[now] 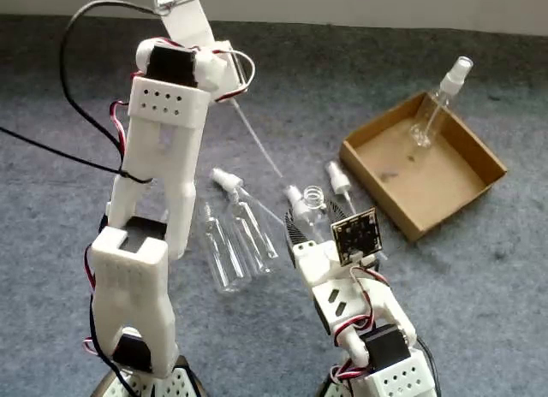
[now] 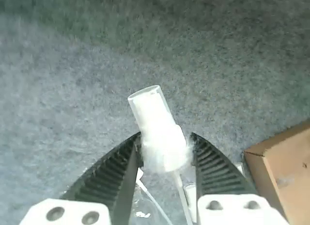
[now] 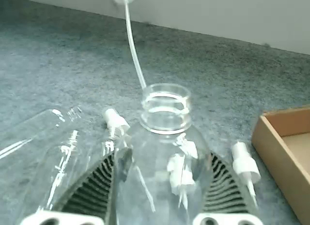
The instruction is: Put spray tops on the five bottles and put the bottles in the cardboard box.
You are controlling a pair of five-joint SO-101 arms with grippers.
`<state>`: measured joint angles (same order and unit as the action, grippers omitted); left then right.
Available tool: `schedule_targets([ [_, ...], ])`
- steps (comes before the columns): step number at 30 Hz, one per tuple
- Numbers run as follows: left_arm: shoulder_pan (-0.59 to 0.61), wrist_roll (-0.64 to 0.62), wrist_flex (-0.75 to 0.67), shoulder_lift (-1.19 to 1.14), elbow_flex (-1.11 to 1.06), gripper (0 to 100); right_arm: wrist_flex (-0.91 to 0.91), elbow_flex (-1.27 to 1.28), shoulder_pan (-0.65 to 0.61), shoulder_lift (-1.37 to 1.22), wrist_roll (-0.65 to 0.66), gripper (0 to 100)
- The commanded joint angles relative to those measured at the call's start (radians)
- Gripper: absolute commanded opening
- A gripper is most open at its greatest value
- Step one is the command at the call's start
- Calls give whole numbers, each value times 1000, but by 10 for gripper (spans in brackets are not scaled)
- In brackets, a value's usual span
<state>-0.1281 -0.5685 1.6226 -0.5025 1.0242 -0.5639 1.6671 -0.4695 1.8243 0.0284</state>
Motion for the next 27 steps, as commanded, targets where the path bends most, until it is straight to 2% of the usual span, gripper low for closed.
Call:
schedule_targets([
  [1, 21, 245, 86, 143, 119, 6, 77, 116, -27, 13, 0, 92],
  [9, -1, 270, 117, 308, 134, 6, 81, 136, -27, 13, 0, 92],
  [22, -283, 275, 124, 549, 127, 6, 81, 140, -27, 13, 0, 92],
  [27, -329, 275, 124, 619, -25, 6, 77, 140, -27, 13, 0, 92],
])
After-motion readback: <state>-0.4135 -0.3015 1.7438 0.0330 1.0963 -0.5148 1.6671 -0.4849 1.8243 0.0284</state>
